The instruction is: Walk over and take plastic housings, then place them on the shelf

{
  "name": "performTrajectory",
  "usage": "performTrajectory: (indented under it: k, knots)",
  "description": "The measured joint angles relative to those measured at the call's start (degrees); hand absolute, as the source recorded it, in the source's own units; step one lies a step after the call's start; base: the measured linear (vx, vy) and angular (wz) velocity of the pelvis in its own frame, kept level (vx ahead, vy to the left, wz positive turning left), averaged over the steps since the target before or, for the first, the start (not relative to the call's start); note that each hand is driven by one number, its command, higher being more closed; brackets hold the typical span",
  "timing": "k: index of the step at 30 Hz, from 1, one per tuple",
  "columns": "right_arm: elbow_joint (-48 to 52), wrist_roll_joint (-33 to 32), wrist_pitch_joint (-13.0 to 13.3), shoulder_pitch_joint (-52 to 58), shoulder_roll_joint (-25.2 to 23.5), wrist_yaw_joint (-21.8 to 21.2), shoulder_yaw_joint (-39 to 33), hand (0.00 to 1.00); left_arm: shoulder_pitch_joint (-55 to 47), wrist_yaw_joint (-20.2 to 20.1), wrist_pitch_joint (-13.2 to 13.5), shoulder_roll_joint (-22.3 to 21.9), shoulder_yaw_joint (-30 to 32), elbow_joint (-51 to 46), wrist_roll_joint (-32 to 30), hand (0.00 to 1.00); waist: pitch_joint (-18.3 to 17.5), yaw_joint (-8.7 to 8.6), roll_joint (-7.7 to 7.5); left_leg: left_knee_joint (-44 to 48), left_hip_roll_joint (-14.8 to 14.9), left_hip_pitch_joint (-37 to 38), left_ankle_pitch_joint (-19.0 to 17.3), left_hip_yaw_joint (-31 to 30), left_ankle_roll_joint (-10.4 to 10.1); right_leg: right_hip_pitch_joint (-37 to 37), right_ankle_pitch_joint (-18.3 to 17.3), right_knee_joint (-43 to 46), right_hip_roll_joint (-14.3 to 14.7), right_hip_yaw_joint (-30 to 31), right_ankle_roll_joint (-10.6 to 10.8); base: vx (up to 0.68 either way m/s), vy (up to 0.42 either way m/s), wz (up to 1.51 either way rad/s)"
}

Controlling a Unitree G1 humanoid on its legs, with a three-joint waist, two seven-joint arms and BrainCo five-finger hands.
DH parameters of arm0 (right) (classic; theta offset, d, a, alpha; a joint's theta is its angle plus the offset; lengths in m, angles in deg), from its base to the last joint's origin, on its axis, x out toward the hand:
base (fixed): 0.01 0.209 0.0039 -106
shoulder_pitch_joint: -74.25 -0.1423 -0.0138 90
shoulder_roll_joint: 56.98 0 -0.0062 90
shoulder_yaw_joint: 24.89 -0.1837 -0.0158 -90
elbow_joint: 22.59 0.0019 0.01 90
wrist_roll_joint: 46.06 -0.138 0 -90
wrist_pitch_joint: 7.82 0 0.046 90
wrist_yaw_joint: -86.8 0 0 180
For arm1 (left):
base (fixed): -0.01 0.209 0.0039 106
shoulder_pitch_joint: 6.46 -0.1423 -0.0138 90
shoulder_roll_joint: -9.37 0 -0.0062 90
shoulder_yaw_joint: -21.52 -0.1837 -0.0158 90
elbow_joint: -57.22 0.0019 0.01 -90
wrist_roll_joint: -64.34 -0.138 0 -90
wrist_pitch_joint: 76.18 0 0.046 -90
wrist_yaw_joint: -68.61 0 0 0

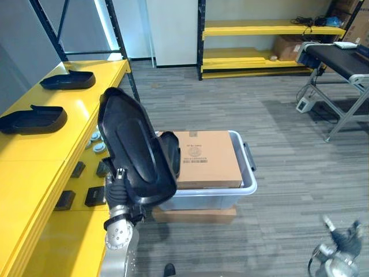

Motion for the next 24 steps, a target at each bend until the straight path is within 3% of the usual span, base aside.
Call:
performTrajectory:
  k: [4,7,9,10,12,13,16,17,19,21,22,23,24]
  knots:
    - [-3.17,2.70,-1.36,0.90,-1.31,-1.49,5.39,0.00,-1.57,-0.84,0.01,-0.24,-0.44,0.01,0.16,1.00,0.16,1.39,-0.03,0.01,-0.53,-0.07,-1.17,0.22,0.36,0.16,-1.51,1.80,-0.70,-0.96,0.39,-0.01,0.011,0.16]
    - [-3.39,4.83,-1.67,0.98,-1.71,-1.44,6.85,0.00,-1.33,-1.26,0.04,-0.64,-0.79,-0.09,0.29,1.00,0.76,1.65,-0.67,1.84,-1.74,-2.87,-1.23,-1.95,0.51,-0.20,-4.03,5.03,-2.24,-6.17,1.16,0.02,0.009,0.96]
    - [-3.40,5.66,-1.68,0.24,-1.68,-1.28,7.32,0.00,-1.33,-1.19,0.03,-0.93,-0.81,-0.92,0.60,1.00,1.93,1.70,-1.34,5.85,-2.70,-6.49,-2.68,-2.33,2.60,-0.06,-5.07,7.39,-3.90,-11.92,0.91,0.02,0.014,1.56]
    - [-3.90,6.06,-1.67,-0.58,-1.66,-1.20,7.19,0.00,-0.99,-1.19,0.03,-1.25,-0.89,-1.11,0.61,1.00,2.52,1.78,-1.97,7.13,-2.72,-8.07,-4.79,1.32,5.62,1.02,-4.94,6.85,-5.18,-16.54,0.87,0.07,0.060,1.97]
    - [-6.10,6.45,-1.76,-2.65,-0.97,-1.16,7.14,0.00,0.12,-1.18,0.06,-1.90,-0.96,-1.17,0.63,1.00,4.26,2.17,-1.98,12.98,0.18,-10.57,-6.59,12.16,8.23,2.91,-5.02,6.46,-6.74,-22.26,0.99,0.07,0.083,1.80]
    - [-6.77,6.68,-2.00,-4.03,-0.01,-1.15,7.12,0.00,0.44,-1.11,0.06,-2.20,-0.95,-1.15,0.74,1.00,4.83,2.87,-1.31,16.87,3.41,-11.69,-7.01,20.50,8.80,4.12,-5.70,6.73,-6.72,-25.36,1.86,0.05,0.033,1.16]
    - [-7.86,6.68,-2.48,-6.90,1.01,-1.09,7.08,0.00,1.21,-1.14,0.19,-1.81,-1.72,-0.93,0.80,1.00,4.86,2.62,-2.00,20.31,5.62,-10.67,-10.13,34.98,9.20,7.10,-6.11,6.77,-8.84,-31.58,2.77,0.18,0.047,1.42]
    - [-8.07,6.68,-2.61,-7.61,1.14,-1.00,7.07,0.00,1.63,-1.15,0.26,-1.71,-2.17,-0.94,1.15,1.00,4.92,2.46,-1.79,21.18,6.00,-10.98,-10.56,36.20,8.56,7.33,-6.24,6.78,-9.09,-32.69,3.01,0.25,0.103,1.29]
    - [-10.21,6.65,-3.17,-11.42,1.40,-1.03,6.79,0.00,2.67,-1.22,0.38,-1.54,-3.14,-0.83,2.04,1.00,5.48,2.54,-1.69,24.03,5.04,-11.87,-12.10,34.15,7.44,9.13,-5.95,6.78,-10.26,-35.20,3.92,0.23,0.117,0.83]
    - [-10.31,6.66,-3.32,-13.10,0.15,-1.07,6.74,0.00,3.59,-1.30,0.38,-1.26,-4.15,-0.77,2.98,1.00,5.87,2.92,-2.36,28.48,5.03,-12.48,-15.59,32.40,7.47,11.28,-5.41,7.35,-10.84,-36.68,4.81,0.23,0.142,0.51]
    - [-10.42,6.69,-3.45,-13.80,-0.18,-1.13,6.75,0.00,4.39,-1.49,0.38,-0.94,-5.24,-0.71,3.03,1.00,5.92,2.83,-2.28,31.30,4.98,-12.94,-18.60,30.70,7.53,11.37,-5.40,12.00,-12.48,-37.37,4.81,0.21,0.155,0.47]
    - [-10.46,6.69,-3.57,-13.92,-0.20,-1.14,6.75,0.00,4.72,-1.76,0.38,-0.76,-5.83,-0.64,3.03,1.00,5.90,2.81,-2.20,31.89,4.68,-12.93,-19.44,30.03,7.54,10.76,-5.22,15.26,-13.66,-37.22,4.51,0.26,0.232,0.65]
    - [-10.47,6.80,-3.90,-13.89,-0.22,-1.17,6.75,0.00,5.51,-2.37,0.37,-0.31,-7.34,-0.37,3.02,1.00,5.87,2.50,-2.01,31.67,3.58,-12.25,-21.08,28.20,7.78,8.18,-3.34,23.82,-16.19,-34.03,0.97,0.22,0.212,0.58]
